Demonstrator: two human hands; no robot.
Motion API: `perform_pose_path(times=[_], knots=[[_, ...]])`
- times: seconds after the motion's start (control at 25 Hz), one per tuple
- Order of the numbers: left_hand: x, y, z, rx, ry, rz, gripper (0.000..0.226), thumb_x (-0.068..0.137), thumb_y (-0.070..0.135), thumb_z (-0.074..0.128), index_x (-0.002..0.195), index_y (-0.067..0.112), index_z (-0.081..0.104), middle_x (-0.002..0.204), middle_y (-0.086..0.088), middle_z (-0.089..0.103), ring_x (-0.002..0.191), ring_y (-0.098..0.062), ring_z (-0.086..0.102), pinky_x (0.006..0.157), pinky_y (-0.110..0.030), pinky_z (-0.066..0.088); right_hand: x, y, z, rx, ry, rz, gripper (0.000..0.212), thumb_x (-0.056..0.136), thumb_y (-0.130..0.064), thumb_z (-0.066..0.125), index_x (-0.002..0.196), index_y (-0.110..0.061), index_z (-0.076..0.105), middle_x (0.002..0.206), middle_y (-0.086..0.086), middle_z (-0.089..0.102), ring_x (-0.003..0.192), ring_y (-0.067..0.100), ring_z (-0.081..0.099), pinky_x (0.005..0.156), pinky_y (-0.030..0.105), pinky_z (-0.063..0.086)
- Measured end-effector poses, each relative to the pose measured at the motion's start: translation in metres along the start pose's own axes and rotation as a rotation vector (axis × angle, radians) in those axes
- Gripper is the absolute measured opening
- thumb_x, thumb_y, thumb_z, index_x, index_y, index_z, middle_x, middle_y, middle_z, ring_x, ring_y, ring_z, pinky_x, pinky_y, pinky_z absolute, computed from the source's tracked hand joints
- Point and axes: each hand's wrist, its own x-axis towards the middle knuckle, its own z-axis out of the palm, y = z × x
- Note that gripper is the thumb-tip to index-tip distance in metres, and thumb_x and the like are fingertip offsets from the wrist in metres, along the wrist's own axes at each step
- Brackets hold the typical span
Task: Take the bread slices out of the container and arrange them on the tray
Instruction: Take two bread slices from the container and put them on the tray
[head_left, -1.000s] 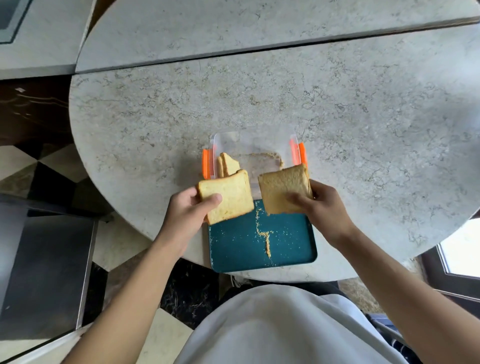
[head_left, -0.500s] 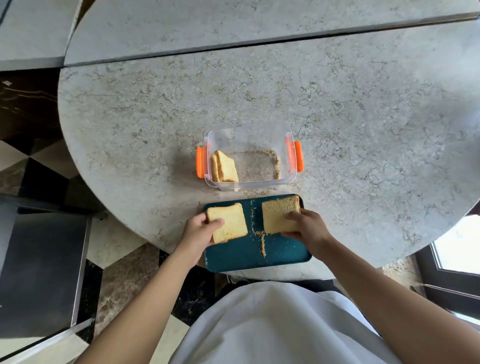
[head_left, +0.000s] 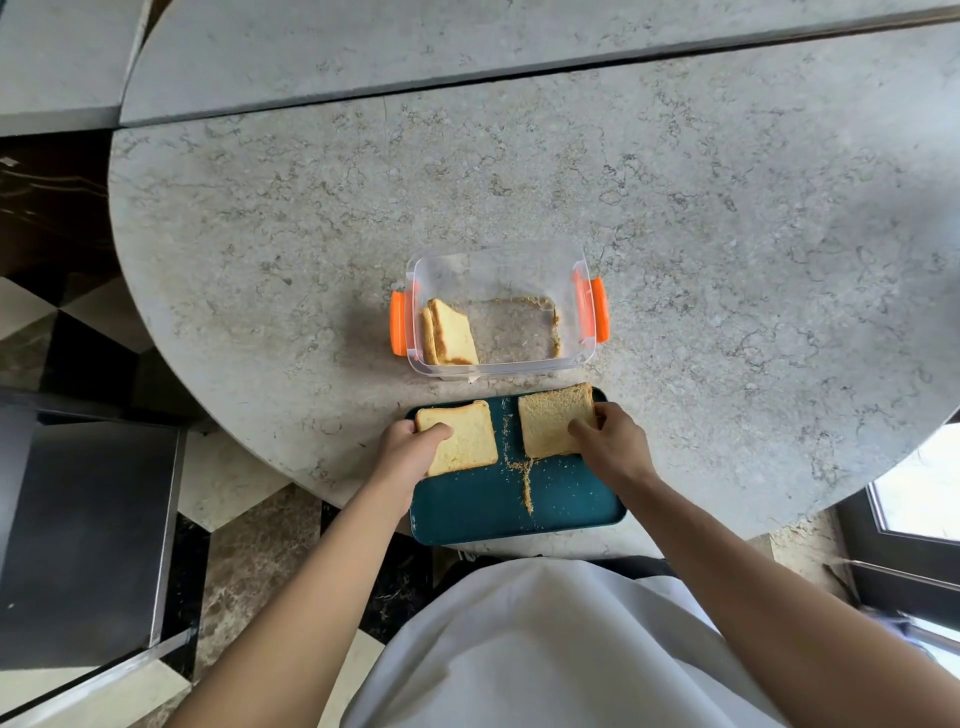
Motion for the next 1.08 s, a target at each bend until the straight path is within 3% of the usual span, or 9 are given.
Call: perform_pose_path(times=[0.12, 0.24, 0.32, 0.44, 0.52, 0.64, 0.72, 0.92, 1.08], knots=[[-0.01, 0.003, -0.002, 0.171, 0.046, 0.08, 0.037, 0.071, 0.032, 0.068, 0.099, 0.008, 0.068, 0.1, -0.018, 0.075, 0.094, -0.036, 0.07, 0.079, -0.049, 0.058, -0.004, 0.0, -0.006, -0.191, 0.05, -0.094, 0.043, 0.09, -0.032, 0.053, 0.125, -0.009, 0.058, 0.098, 0.006, 0.069, 0.082, 0.023, 0.065, 0.056, 0.029, 0.042], [-0.017, 0.001, -0.002, 0.339, 0.048, 0.159, 0.028, 0.076, 0.028, 0.067, 0.099, 0.013, 0.06, 0.096, -0.008, 0.072, 0.086, -0.03, 0.069, 0.071, -0.042, 0.055, -0.006, 0.001, -0.009, -0.308, 0.061, -0.11, 0.039, 0.091, -0.037, 0.047, 0.109, -0.006, 0.063, 0.095, 0.012, 0.071, 0.079, 0.027, 0.063, 0.062, 0.033, 0.044], [-0.019, -0.002, 0.0, 0.5, 0.091, 0.231, 0.027, 0.08, 0.026, 0.068, 0.102, 0.015, 0.056, 0.104, -0.006, 0.066, 0.089, -0.025, 0.064, 0.071, -0.038, 0.052, -0.009, 0.001, -0.01, -0.378, 0.083, -0.124, 0.038, 0.092, -0.039, 0.05, 0.111, -0.008, 0.063, 0.103, 0.013, 0.068, 0.085, 0.03, 0.063, 0.069, 0.038, 0.051], [-0.021, -0.01, 0.007, 0.713, 0.146, 0.346, 0.043, 0.087, 0.026, 0.066, 0.124, 0.008, 0.056, 0.125, -0.011, 0.057, 0.111, -0.029, 0.057, 0.087, -0.039, 0.049, -0.014, 0.0, -0.007, -0.427, 0.089, -0.175, 0.045, 0.091, -0.034, 0.055, 0.13, -0.011, 0.058, 0.124, 0.013, 0.06, 0.103, 0.032, 0.062, 0.081, 0.041, 0.054], [-0.026, -0.017, 0.012, 0.81, 0.148, 0.517, 0.052, 0.091, 0.021, 0.063, 0.139, 0.008, 0.049, 0.14, -0.011, 0.051, 0.128, -0.027, 0.048, 0.099, -0.037, 0.044, -0.017, -0.002, -0.003, -0.456, 0.061, -0.276, 0.045, 0.09, -0.03, 0.058, 0.133, -0.015, 0.056, 0.13, 0.012, 0.056, 0.113, 0.031, 0.057, 0.086, 0.042, 0.054], [-0.027, -0.03, 0.02, 1.071, 0.068, 0.837, 0.053, 0.092, 0.011, 0.058, 0.143, 0.017, 0.049, 0.155, -0.014, 0.038, 0.145, -0.029, 0.03, 0.118, -0.042, 0.03, -0.023, -0.003, 0.005, -0.593, -0.011, -0.511, 0.048, 0.088, -0.025, 0.06, 0.136, -0.023, 0.056, 0.137, 0.009, 0.05, 0.126, 0.031, 0.045, 0.095, 0.043, 0.052], [-0.024, -0.036, 0.022, 1.217, 0.015, 0.84, 0.058, 0.093, 0.01, 0.056, 0.147, 0.026, 0.044, 0.164, -0.014, 0.022, 0.151, -0.032, 0.016, 0.122, -0.049, 0.021, -0.027, -0.003, 0.011, -0.71, -0.054, -0.591, 0.052, 0.088, -0.026, 0.061, 0.14, -0.029, 0.055, 0.144, 0.009, 0.045, 0.129, 0.032, 0.041, 0.101, 0.044, 0.049], [-0.021, -0.04, 0.021, 1.239, 0.007, 0.788, 0.061, 0.093, 0.011, 0.054, 0.148, 0.033, 0.042, 0.166, -0.014, 0.016, 0.152, -0.032, 0.012, 0.122, -0.051, 0.019, -0.03, -0.001, 0.012, -0.783, -0.102, -0.596, 0.056, 0.088, -0.029, 0.058, 0.143, -0.035, 0.051, 0.151, 0.008, 0.038, 0.134, 0.032, 0.035, 0.106, 0.047, 0.045], [-0.028, -0.034, 0.02, 1.115, 0.043, 0.858, 0.055, 0.092, 0.013, 0.057, 0.145, 0.024, 0.049, 0.158, -0.016, 0.034, 0.147, -0.032, 0.028, 0.12, -0.048, 0.027, -0.036, -0.011, 0.006, -0.665, -0.099, -0.641, 0.046, 0.092, -0.026, 0.057, 0.137, -0.026, 0.06, 0.143, 0.009, 0.046, 0.13, 0.03, 0.043, 0.101, 0.043, 0.048]])
